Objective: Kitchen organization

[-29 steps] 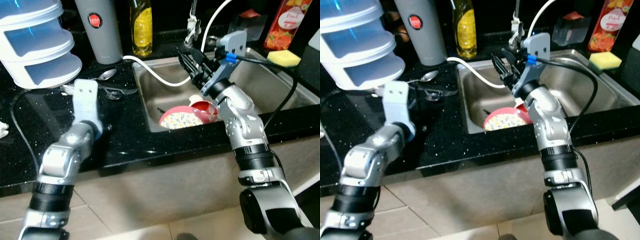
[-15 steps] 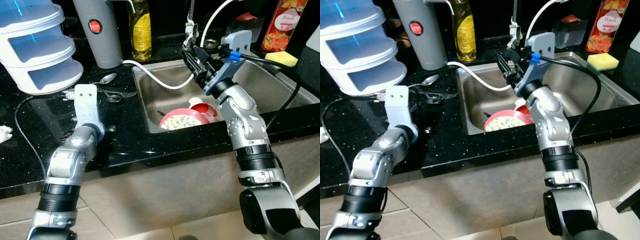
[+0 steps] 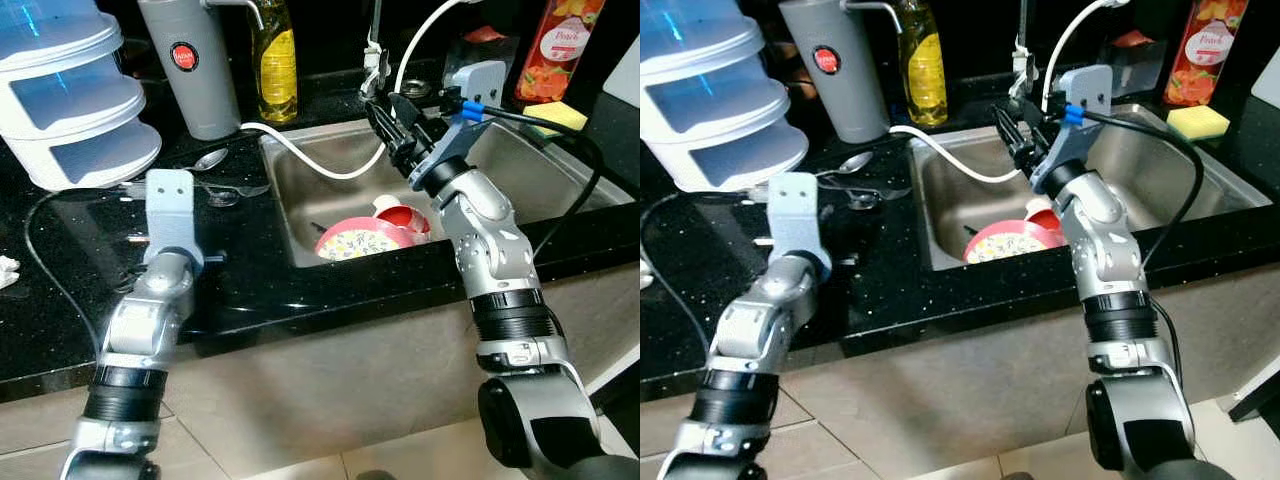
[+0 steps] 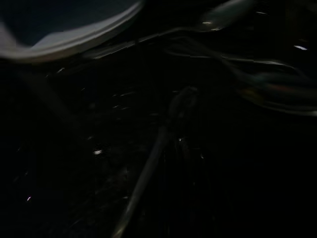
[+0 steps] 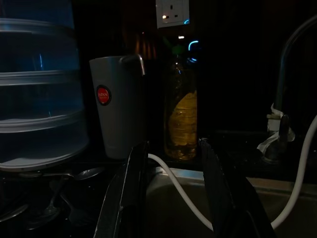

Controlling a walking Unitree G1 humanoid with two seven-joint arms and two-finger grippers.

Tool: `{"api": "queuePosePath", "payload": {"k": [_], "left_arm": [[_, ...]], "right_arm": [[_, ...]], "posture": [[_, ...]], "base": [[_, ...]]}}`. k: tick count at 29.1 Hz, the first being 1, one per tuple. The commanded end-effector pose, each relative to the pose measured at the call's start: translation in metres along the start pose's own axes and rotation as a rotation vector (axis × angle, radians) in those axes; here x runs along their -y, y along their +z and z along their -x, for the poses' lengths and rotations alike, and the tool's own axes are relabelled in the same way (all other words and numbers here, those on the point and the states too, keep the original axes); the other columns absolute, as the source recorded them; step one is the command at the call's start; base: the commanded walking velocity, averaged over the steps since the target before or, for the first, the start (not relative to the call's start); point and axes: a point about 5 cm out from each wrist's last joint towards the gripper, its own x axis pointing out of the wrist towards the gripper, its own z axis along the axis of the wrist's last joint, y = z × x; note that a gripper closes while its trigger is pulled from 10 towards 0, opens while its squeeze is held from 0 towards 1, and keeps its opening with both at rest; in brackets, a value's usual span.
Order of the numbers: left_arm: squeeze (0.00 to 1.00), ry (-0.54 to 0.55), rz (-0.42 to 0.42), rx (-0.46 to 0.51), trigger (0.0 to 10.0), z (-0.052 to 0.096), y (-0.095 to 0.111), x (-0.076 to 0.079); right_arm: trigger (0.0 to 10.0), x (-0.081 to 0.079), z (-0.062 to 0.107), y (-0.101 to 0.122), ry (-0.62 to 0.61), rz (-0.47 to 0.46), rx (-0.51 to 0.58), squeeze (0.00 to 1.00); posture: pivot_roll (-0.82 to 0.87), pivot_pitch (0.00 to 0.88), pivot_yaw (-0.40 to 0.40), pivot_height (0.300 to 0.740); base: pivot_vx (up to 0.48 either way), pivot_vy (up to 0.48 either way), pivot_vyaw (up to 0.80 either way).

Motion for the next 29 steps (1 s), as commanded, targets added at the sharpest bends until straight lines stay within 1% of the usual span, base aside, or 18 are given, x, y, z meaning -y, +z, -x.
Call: {"api": "queuePosePath", "payload": {"k": [1,2,3,4,5,6,9,12,13,14,15,16,17,21,24,27,29], "left_arm": [[0.0,0.03,0.074,-0.095,10.0,-0.006,-0.012,-0.003],[0.0,0.03,0.074,-0.095,10.0,-0.006,-0.012,-0.003],[0.0,0.037,0.105,-0.119,10.0,-0.008,-0.015,-0.003],[0.12,0.037,0.138,-0.141,10.0,-0.011,-0.018,-0.002],[1.0,0.048,0.155,-0.162,10.0,-0.014,-0.022,-0.002],[1.0,0.048,0.155,-0.162,10.0,-0.014,-0.022,-0.002],[1.0,0.047,0.202,-0.193,10.0,-0.015,-0.026,0.001],[1.0,0.033,0.195,-0.223,10.0,-0.015,-0.028,0.005],[0.16,0.034,0.214,-0.249,10.0,-0.015,-0.031,0.007],[0.16,0.034,0.22,-0.255,10.0,-0.015,-0.031,0.008],[0.0,0.033,0.247,-0.269,4.4,-0.016,-0.034,0.008],[0.0,0.033,0.268,-0.28,4.4,-0.016,-0.035,0.008],[0.0,0.035,0.286,-0.291,0.0,-0.017,-0.037,0.007],[0.0,0.048,0.303,-0.304,0.0,-0.018,-0.041,0.005],[0.0,0.075,0.279,-0.299,0.0,-0.017,-0.041,0.003],[0.0,0.113,0.21,-0.28,0.0,-0.018,-0.041,-0.003],[0.0,0.138,0.127,-0.236,0.0,-0.019,-0.038,-0.006]], "right_arm": [[10.0,-0.004,-0.003,0.003,0.015,-0.006,0.01,0.0],[10.0,-0.004,-0.003,0.003,0.015,-0.006,0.01,0.0],[10.0,-0.005,-0.003,0.003,0.016,-0.006,0.01,0.0],[10.0,-0.005,-0.004,0.003,0.017,-0.007,0.01,0.0],[10.0,-0.005,-0.004,0.003,0.018,-0.005,0.01,0.0],[10.0,-0.005,-0.004,0.003,0.018,-0.005,0.01,0.0],[10.0,-0.005,-0.004,0.004,0.018,-0.005,0.011,0.0],[10.0,-0.004,-0.003,0.005,0.012,-0.003,0.014,0.0],[10.0,-0.003,-0.002,0.005,0.009,-0.005,0.016,0.0],[10.0,-0.003,-0.002,0.005,0.009,-0.005,0.016,0.0],[10.0,-0.003,-0.003,0.005,0.01,-0.006,0.017,0.0],[10.0,-0.004,-0.003,0.005,0.01,-0.007,0.017,0.0],[10.0,-0.004,-0.003,0.005,0.012,-0.007,0.018,0.0],[10.0,-0.005,-0.003,0.004,0.014,-0.009,0.018,0.0],[10.0,-0.005,-0.003,0.004,0.014,-0.01,0.018,0.0],[10.0,-0.005,-0.003,0.004,0.016,-0.012,0.017,0.0],[10.0,-0.005,-0.003,0.004,0.017,-0.013,0.018,0.0]], "posture": [[-0.09,0.0,0.036,0.74],[-0.09,0.0,0.036,0.74],[-0.09,0.0,0.037,0.74],[-0.09,0.0,0.038,0.74],[-0.1,0.0,0.039,0.74],[-0.1,0.0,0.039,0.74],[-0.1,0.0,0.041,0.74],[-0.1,0.0,0.048,0.74],[-0.1,0.0,0.048,0.74],[-0.1,0.0,0.048,0.74],[-0.1,0.0,0.051,0.74],[-0.1,0.0,0.051,0.74],[-0.1,0.0,0.053,0.74],[-0.1,0.0,0.051,0.74],[-0.1,0.0,0.05,0.74],[-0.1,0.0,0.049,0.74],[-0.1,0.0,0.049,0.74]], "base": [[0.0,0.0,0.0],[0.0,0.0,0.0],[0.0,0.0,0.0],[0.0,0.0,0.0],[0.0,0.0,0.0],[0.0,0.0,0.0],[0.0,0.0,0.0],[0.0,0.0,0.0],[0.0,0.0,0.0],[0.0,0.0,0.0],[0.0,0.0,0.0],[0.0,0.0,0.0],[0.0,0.0,0.0],[0.0,0.0,0.0],[0.0,0.0,0.0],[0.0,0.0,0.0],[0.0,0.0,0.0]]}}
